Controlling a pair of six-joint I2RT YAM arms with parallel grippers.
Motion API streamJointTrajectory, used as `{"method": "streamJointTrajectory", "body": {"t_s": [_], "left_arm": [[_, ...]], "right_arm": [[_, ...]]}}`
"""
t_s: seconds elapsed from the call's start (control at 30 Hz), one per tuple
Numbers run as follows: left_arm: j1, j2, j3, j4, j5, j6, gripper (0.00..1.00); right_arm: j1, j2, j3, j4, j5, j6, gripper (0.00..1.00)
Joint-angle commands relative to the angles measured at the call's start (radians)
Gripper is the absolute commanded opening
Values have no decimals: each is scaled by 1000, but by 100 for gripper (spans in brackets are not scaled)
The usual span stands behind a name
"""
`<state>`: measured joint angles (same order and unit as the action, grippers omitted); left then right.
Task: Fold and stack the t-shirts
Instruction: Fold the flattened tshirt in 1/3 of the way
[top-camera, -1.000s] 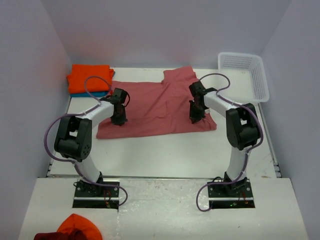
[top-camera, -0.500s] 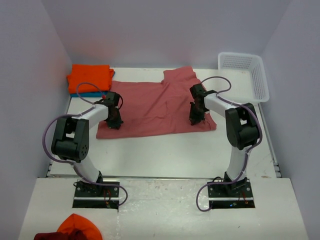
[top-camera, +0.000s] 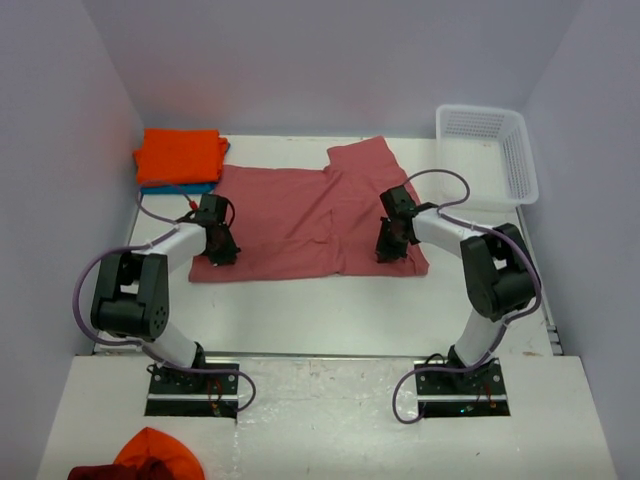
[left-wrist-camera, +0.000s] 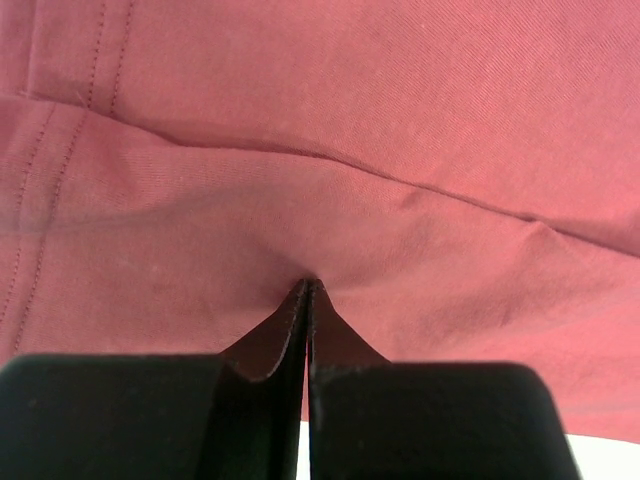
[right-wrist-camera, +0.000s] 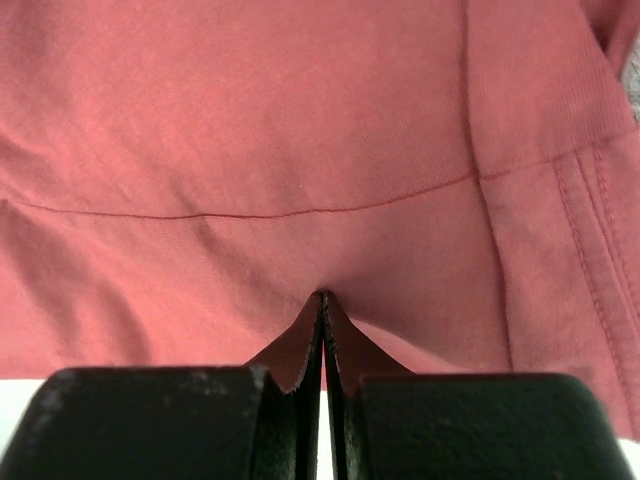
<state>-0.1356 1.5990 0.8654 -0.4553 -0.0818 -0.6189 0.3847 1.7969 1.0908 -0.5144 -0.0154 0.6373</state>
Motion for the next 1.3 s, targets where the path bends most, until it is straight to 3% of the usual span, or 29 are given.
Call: {"method": "streamJointTrajectory", "body": {"t_s": [0.0, 0.27, 0.6, 0.93, 1.27], "left_arm": [[11, -4, -58, -149, -6, -45, 0], [45, -139, -132, -236, -42, -126, 0], [79, -134, -126, -443, -90, -203, 0], [100, -241, -118, -510, -176, -251, 0], [198, -175, -95, -505, -165, -194, 0]], "right_arm": [[48, 3, -103, -76, -15, 64, 0], [131, -4, -196, -59, -26, 169, 0], [278, -129, -345, -50, 14, 349, 0], [474, -192, -446, -62, 40, 539, 0], [663, -298, -539, -87, 28, 769, 0]]}}
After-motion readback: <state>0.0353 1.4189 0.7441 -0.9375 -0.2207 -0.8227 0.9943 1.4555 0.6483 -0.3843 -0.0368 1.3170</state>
